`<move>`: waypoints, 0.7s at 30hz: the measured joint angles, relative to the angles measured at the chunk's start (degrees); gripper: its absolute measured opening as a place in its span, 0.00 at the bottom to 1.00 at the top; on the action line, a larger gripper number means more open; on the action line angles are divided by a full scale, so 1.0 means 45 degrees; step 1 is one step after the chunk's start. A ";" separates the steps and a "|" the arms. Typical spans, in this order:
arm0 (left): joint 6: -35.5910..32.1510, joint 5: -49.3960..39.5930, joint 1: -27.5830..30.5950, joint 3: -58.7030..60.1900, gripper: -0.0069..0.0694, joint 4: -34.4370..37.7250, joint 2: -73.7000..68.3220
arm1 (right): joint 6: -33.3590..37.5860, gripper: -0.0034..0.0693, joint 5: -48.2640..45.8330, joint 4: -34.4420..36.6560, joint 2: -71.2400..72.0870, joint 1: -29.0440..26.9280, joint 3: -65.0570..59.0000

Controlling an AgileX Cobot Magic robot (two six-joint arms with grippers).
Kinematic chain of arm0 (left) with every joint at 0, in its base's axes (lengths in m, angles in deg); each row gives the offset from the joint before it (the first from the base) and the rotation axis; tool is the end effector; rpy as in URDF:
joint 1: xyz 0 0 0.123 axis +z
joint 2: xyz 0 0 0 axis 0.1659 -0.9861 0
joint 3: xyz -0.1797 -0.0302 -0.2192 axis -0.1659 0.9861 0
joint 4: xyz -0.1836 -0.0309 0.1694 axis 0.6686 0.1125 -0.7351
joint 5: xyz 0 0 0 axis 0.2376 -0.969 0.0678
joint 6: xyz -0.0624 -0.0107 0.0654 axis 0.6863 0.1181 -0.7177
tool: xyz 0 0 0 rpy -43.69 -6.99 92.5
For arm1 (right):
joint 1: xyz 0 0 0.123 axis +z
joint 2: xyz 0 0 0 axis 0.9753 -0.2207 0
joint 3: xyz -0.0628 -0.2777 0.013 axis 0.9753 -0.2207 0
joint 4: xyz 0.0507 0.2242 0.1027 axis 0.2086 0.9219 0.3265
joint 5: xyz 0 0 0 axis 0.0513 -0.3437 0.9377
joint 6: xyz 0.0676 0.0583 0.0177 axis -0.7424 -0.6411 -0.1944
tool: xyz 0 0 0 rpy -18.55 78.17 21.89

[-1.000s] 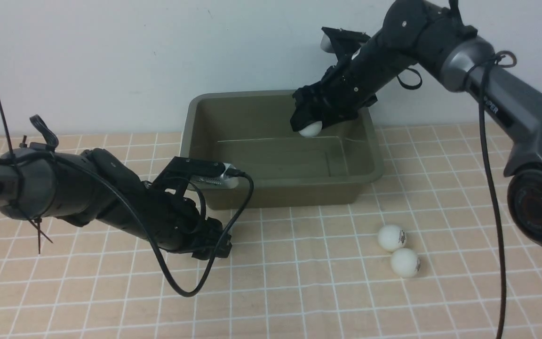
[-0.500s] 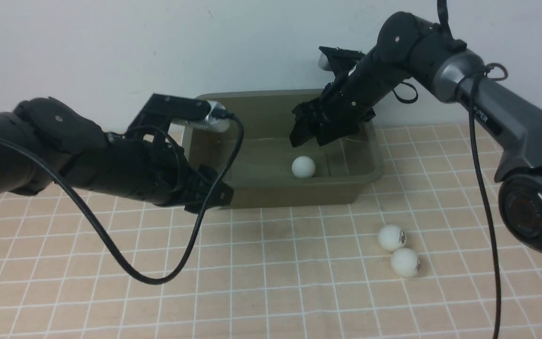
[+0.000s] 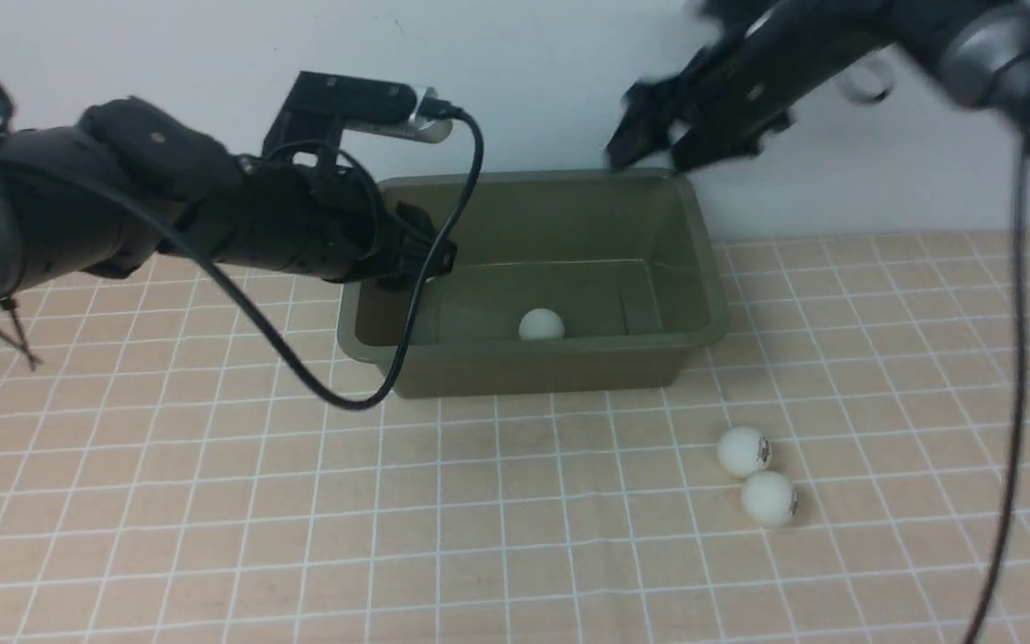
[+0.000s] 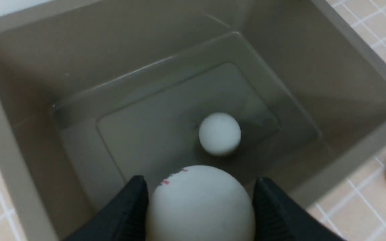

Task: Put the table tennis balls into the box on the light coffee tablecloth.
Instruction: 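Drop the ball into the bin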

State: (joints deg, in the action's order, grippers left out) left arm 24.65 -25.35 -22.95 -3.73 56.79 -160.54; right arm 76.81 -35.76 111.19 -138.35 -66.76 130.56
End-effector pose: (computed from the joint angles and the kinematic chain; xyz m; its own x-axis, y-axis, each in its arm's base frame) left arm 0.3854 -0.1213 0.2528 -0.6117 0.1658 -0.7735 0.4685 0.8638 -0.1853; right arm 0.4899 0.1325 0.3041 -0.8482 -0.1265 -0.5144 -0.3685 0.8384 0.4015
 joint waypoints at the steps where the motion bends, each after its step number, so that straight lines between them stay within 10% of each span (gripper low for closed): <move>1: 0.0000 0.0000 0.0000 -0.0298 0.51 0.0000 -0.0424 | -0.0047 0.79 0.0000 -0.0051 0.0679 -0.0332 0.0000; 10: 0.0000 -0.0960 0.0000 -0.2883 0.51 -0.0452 -0.3045 | -0.0082 0.79 -0.0035 -0.1292 0.4699 -0.1235 -0.1101; 21: 0.2030 -0.1691 0.0000 -0.4666 0.51 -0.2425 -0.4949 | 0.0458 0.79 -0.0132 -0.3380 0.9408 -0.0968 -1.0017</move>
State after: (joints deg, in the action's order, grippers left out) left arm 33.78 -32.96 -22.95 -24.73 45.88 -182.81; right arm 78.88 -36.35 95.98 -96.01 -71.12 85.48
